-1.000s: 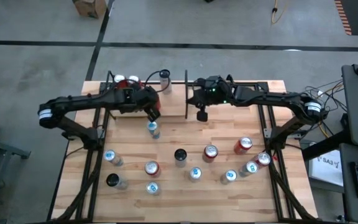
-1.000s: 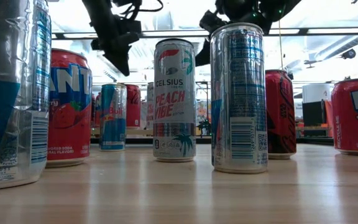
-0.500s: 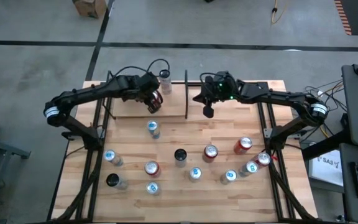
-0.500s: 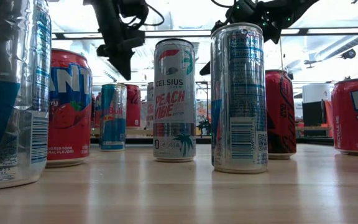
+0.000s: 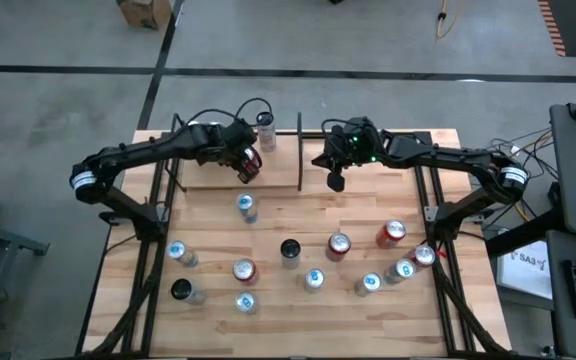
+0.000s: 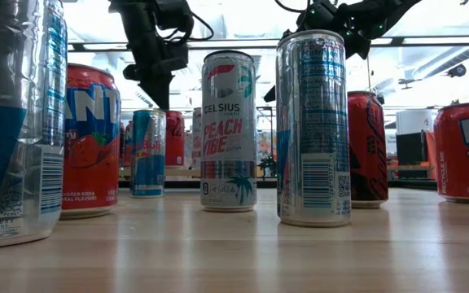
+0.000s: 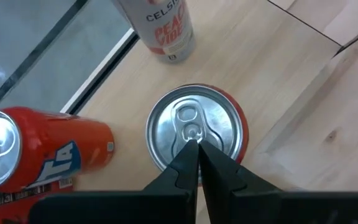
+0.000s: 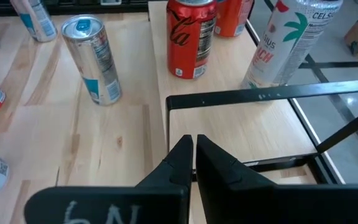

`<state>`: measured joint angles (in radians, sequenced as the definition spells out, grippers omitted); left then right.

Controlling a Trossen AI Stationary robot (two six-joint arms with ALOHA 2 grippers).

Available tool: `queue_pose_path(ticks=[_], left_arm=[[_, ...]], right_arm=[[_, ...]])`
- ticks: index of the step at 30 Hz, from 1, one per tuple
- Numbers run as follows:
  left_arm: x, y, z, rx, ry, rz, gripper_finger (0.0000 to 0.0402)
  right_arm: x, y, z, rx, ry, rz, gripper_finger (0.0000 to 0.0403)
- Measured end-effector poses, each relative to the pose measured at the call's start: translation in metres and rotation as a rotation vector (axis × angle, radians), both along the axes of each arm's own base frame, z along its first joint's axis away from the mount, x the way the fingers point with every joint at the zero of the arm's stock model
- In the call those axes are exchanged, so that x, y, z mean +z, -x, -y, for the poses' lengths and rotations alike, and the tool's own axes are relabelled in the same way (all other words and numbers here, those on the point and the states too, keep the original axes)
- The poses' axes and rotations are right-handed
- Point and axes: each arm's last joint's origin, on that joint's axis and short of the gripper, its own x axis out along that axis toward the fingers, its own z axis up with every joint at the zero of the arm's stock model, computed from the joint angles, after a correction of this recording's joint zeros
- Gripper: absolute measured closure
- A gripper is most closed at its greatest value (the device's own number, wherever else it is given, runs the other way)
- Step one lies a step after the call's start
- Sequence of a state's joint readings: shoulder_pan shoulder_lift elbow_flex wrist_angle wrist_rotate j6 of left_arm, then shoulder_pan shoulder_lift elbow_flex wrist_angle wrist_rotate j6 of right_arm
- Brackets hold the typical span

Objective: Place canned beverage on shelf
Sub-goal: Put the red and black soda can on the shelf aligned with the other red and black soda can

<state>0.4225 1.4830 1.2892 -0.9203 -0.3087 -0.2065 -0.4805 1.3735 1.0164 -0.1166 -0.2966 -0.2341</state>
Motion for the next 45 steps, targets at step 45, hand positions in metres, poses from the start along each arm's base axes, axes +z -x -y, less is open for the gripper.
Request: queue_pose_path(ticks=[45], left_arm=[[0.007, 0.02, 0.005, 0.187, -0.058, -0.078, 0.0401]], right_arm=[[-0.001, 0.0, 0.0, -0.003, -0.007, -0.004, 0.0394]])
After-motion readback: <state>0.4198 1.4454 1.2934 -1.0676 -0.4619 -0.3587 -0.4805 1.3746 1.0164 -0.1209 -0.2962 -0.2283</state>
